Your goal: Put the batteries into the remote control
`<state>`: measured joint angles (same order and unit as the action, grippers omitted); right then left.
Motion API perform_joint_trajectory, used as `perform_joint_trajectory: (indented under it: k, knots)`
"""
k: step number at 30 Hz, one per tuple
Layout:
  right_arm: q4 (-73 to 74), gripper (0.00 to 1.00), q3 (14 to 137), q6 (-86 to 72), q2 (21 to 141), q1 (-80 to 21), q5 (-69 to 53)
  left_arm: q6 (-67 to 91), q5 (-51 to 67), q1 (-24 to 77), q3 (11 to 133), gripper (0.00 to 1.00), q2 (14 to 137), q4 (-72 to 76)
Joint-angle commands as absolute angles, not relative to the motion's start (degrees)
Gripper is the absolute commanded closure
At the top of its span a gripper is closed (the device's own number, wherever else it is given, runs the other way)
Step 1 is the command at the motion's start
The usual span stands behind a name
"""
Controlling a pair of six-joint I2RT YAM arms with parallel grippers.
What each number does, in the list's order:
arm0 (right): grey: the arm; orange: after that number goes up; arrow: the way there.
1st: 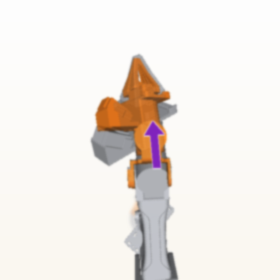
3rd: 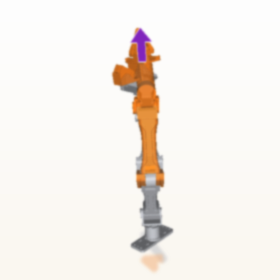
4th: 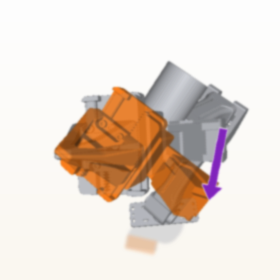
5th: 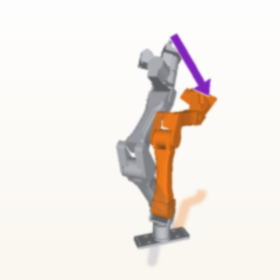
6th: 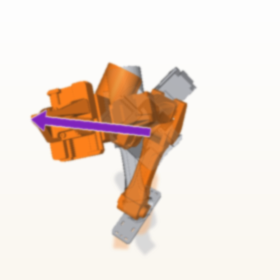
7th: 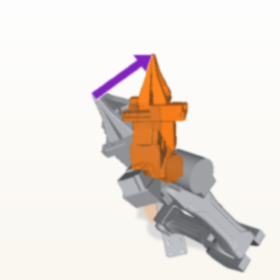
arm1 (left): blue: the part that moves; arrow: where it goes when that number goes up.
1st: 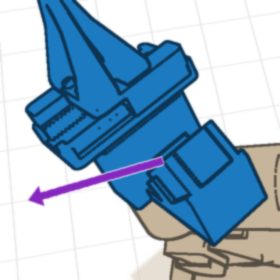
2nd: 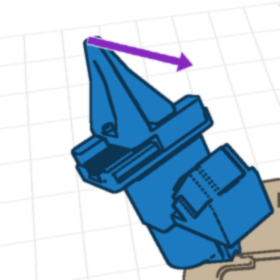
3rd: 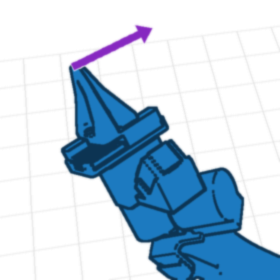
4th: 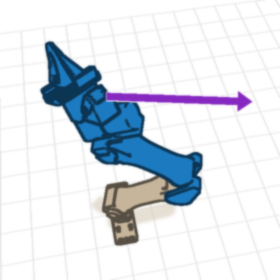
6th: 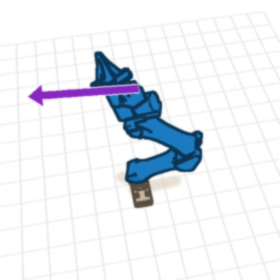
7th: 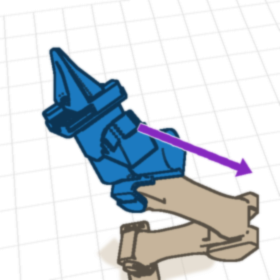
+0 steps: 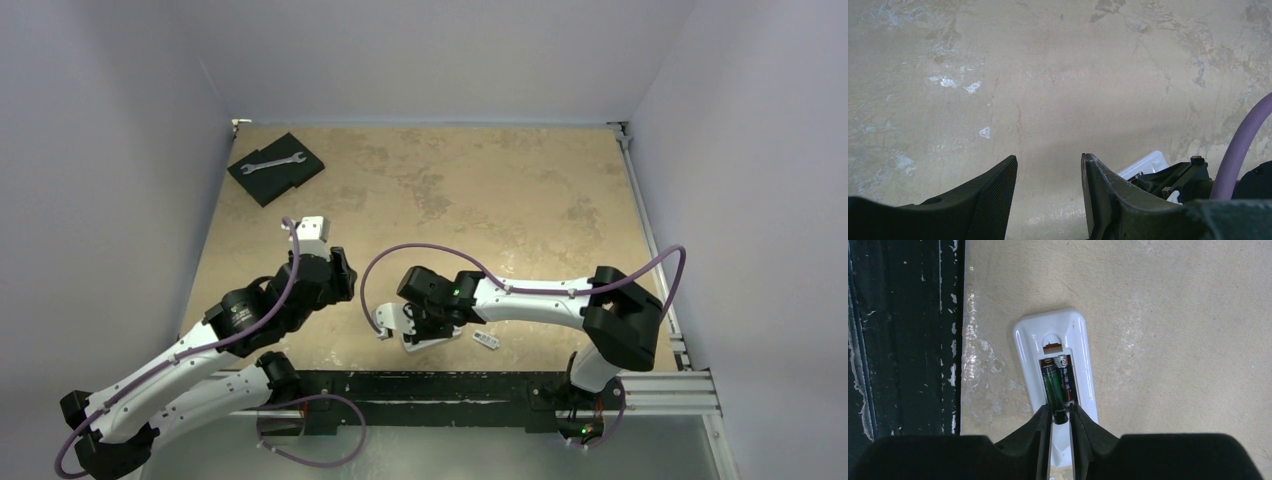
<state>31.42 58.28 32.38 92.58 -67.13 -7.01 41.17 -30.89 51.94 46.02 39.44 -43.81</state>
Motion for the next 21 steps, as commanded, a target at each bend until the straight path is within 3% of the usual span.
perform_joint_trajectory:
  k: [1,21]
  knots:
    - [30.0,0.74,60.0,32.3,90.7,-67.4,-5.0,41.0,-31.2,52.2,45.6,0.5,39.5,-42.0]
    - [26.0,0.77,55.8,10.4,78.7,-67.0,1.0,43.1,-26.6,52.2,43.4,0.5,41.9,-39.7]
